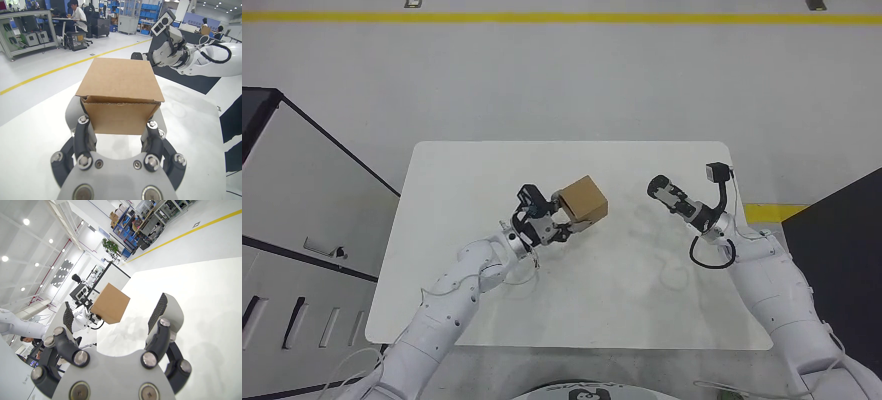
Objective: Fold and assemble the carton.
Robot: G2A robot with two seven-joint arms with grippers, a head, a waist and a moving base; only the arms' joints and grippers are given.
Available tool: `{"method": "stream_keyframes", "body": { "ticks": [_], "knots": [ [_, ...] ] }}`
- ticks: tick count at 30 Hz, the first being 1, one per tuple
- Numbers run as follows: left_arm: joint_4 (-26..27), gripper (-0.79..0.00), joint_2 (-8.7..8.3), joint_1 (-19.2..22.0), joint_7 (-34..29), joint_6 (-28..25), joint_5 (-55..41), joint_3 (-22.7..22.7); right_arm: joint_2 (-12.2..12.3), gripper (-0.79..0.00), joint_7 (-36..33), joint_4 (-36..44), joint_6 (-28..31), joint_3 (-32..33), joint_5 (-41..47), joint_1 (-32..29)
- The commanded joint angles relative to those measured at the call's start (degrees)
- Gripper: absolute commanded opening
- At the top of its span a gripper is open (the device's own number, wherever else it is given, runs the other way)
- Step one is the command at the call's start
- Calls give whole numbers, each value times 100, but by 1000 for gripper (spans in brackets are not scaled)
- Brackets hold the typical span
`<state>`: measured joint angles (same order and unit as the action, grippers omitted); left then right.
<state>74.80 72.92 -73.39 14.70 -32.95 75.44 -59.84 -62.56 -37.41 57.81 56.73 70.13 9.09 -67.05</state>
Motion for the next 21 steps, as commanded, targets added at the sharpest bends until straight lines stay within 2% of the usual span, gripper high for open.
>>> {"method": "stream_keyframes", "body": {
  "ticks": [1, 4, 7, 11, 15, 17, 21],
  "knots": [
    [-20, -785, 2, 4, 4, 2, -3, 2, 0, 0, 0, 0, 0, 0, 0, 0],
    [18, -785, -13, 7, -36, 136, 104, -51, 0, 0, 0, 0, 0, 0, 0, 0],
    [553, -785, -124, -77, 212, 2, 638, -303, 0, 0, 0, 0, 0, 0, 0, 0],
    [1442, -785, -309, -298, 187, -535, 1056, -826, 0, 0, 0, 0, 0, 0, 0, 0],
    [2236, -785, -452, -369, -81, -1387, 1216, -1213, 0, 0, 0, 0, 0, 0, 0, 0],
    [2481, -785, -502, -373, -270, -1866, 1033, -1345, 0, 0, 0, 0, 0, 0, 0, 0],
    [2701, -785, -537, -368, -518, -2039, 751, -1521, 0, 0, 0, 0, 0, 0, 0, 0]
  ]
}}
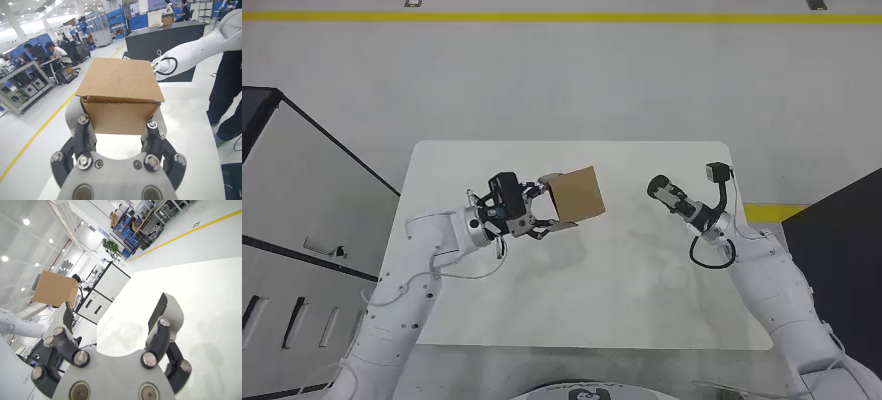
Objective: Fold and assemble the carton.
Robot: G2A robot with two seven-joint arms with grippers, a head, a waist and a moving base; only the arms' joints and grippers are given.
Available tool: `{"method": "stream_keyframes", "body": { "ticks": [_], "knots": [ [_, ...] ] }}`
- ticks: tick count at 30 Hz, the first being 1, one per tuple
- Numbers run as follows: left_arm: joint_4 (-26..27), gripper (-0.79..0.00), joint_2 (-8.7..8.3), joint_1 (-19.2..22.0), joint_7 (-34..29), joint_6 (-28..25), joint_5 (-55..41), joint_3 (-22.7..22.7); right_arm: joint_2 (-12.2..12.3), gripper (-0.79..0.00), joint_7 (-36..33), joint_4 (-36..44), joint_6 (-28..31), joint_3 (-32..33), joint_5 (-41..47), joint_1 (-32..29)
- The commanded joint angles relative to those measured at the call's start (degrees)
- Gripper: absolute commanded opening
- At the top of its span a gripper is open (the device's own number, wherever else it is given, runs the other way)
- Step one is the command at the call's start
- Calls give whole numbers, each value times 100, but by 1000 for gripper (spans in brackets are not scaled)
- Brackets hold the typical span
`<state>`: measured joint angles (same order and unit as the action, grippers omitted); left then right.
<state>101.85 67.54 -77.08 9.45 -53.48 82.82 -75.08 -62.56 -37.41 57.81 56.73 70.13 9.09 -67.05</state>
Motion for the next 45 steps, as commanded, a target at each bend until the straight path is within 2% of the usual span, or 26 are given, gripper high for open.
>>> {"method": "stream_keyframes", "body": {
  "ticks": [1, 8, 10, 13, 19, 24, 35, 38, 45],
  "knots": [
    [-3, -785, 1, 0, 7, 14, 13, 4, 0, 0, 0, 0, 0, 0, 0, 0],
    [22, -785, -2, 7, -28, 8, 57, 13, 0, 0, 0, 0, 0, 0, 0, 0],
    [358, -785, -33, 101, -191, -223, 409, 68, 0, 0, 0, 0, 0, 0, 0, 0],
    [665, -785, -90, 309, -143, -452, 226, 40, 0, 0, 0, 0, 0, 0, 0, 0],
    [1269, -785, -341, 1004, -837, -452, -425, 172, 0, 0, 0, 0, 0, 0, 0, 0],
    [1367, -785, -559, 1386, -1539, -452, -1388, 289, 0, 0, 0, 0, 0, 0, 0, 0],
    [1367, -785, -559, 1386, -1539, -452, -1388, 289, 0, 0, 0, 0, 0, 0, 0, 0],
    [1426, -785, -563, 1371, -1543, -308, -1433, 255, 0, 0, 0, 0, 0, 0, 0, 0],
    [1544, -785, -605, 1896, -2026, -422, -2374, 107, 0, 0, 0, 0, 0, 0, 0, 0]
  ]
}}
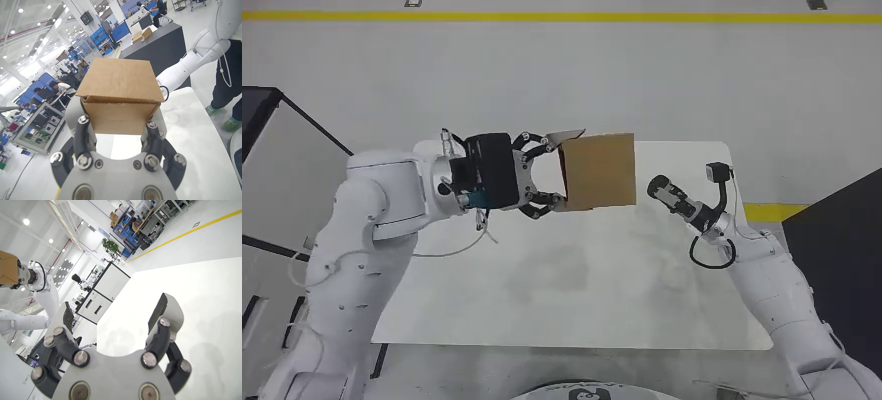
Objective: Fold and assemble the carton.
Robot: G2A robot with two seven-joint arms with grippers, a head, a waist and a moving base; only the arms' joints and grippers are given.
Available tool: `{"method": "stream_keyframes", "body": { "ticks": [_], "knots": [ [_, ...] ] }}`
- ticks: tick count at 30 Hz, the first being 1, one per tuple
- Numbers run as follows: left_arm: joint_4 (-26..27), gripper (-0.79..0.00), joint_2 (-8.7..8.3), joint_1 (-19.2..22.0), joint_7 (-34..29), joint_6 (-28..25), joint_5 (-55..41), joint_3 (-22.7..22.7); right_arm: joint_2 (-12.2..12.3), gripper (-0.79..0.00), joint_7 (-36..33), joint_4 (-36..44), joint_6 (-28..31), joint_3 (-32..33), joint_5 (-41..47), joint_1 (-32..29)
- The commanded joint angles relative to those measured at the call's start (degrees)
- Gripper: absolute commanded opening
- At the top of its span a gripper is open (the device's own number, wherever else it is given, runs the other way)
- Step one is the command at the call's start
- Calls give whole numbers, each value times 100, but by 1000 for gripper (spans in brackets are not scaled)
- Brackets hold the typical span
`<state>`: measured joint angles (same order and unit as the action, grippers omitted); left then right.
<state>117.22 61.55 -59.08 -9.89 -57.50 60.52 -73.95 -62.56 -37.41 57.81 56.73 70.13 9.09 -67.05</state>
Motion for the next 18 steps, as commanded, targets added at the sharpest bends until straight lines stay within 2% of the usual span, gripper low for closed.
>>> {"method": "stream_keyframes", "body": {
  "ticks": [1, 7, 18],
  "knots": [
    [-8, -785, -18, 180, -260, -50, -260, 10, 0, 0, 0, 0, 0, 0, 0, 0],
    [83, -785, -82, 525, -988, -50, -945, 82, 0, 0, 0, 0, 0, 0, 0, 0],
    [213, -785, -85, 490, -970, 54, -864, 96, 0, 0, 0, 0, 0, 0, 0, 0]
  ]
}}
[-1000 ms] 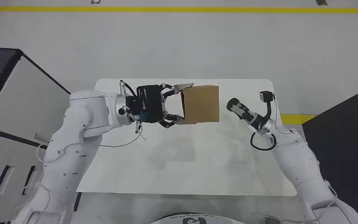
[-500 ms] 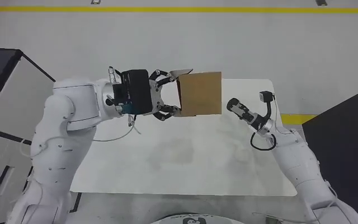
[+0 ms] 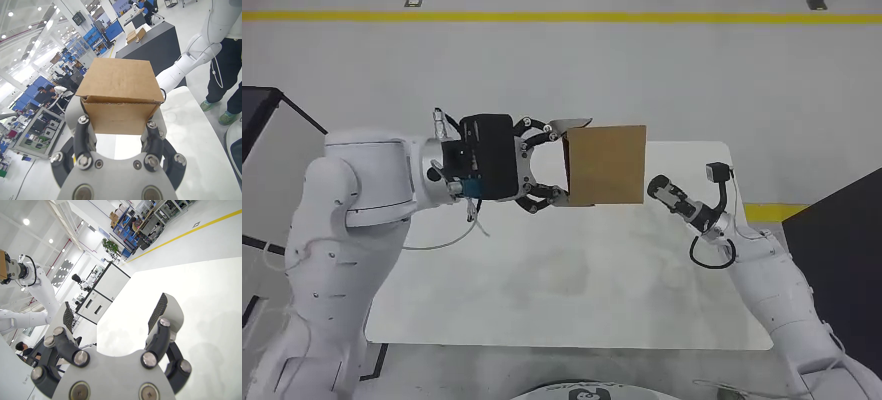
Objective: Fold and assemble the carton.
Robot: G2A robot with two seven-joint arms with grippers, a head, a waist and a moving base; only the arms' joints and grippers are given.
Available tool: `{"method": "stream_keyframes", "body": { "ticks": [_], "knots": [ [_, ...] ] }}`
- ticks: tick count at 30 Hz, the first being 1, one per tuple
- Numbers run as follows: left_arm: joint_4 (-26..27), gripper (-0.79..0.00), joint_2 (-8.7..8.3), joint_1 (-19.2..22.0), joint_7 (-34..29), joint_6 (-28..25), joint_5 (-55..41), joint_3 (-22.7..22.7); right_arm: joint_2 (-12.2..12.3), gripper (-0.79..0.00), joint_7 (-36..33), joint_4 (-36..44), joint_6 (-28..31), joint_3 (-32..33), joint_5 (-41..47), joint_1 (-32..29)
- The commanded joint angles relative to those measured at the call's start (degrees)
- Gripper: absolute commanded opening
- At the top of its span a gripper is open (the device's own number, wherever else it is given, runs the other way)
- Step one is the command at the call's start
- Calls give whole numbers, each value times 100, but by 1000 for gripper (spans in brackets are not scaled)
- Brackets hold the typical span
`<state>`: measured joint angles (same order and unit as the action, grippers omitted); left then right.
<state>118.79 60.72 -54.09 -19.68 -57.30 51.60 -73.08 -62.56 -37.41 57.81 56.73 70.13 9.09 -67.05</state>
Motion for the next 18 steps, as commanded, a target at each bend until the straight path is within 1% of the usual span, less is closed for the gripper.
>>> {"method": "stream_keyframes", "body": {
  "ticks": [1, 4, 8, 18],
  "knots": [
    [96, -785, -5, 18, -3, 9, 43, 31, 0, 0, 0, 0, 0, 0, 0, 0],
    [79, -785, -5, 135, -12, 25, -163, 138, 0, 0, 0, 0, 0, 0, 0, 0],
    [61, -785, -25, 299, -346, 19, -618, 374, 0, 0, 0, 0, 0, 0, 0, 0],
    [61, -785, -25, 299, -346, 19, -618, 374, 0, 0, 0, 0, 0, 0, 0, 0]
  ]
}}
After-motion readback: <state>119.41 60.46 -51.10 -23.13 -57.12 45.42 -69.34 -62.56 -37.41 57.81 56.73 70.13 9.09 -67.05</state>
